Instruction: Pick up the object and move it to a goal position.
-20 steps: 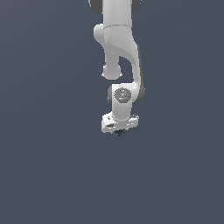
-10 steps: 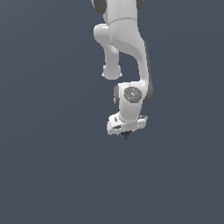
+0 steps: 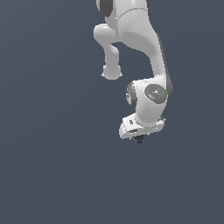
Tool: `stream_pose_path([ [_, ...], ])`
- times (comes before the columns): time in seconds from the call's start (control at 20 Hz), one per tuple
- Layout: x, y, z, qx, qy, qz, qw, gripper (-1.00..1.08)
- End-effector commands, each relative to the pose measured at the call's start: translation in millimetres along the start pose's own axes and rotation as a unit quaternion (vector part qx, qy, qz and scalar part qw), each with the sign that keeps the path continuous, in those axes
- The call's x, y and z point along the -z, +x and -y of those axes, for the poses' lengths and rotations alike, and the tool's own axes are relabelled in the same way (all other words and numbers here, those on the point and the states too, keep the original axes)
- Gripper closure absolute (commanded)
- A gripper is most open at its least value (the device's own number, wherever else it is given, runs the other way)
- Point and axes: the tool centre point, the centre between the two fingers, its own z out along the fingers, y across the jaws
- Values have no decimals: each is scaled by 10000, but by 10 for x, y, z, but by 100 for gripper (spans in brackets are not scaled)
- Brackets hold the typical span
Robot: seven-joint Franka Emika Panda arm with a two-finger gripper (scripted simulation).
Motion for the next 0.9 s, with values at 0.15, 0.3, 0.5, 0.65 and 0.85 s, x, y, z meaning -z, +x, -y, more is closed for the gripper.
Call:
stream_pose_path([
  [0.15,243,293,232,-6,1,-2,10000,108],
  [0.3,352,432,341,-6,1,-2,10000,108],
  [0.5,481,599,470,-6,1,-2,10000,108],
  [0.65,566,711,555,-6,1,-2,10000,108],
  [0.85,657,835,647,-6,1,-2,10000,108],
])
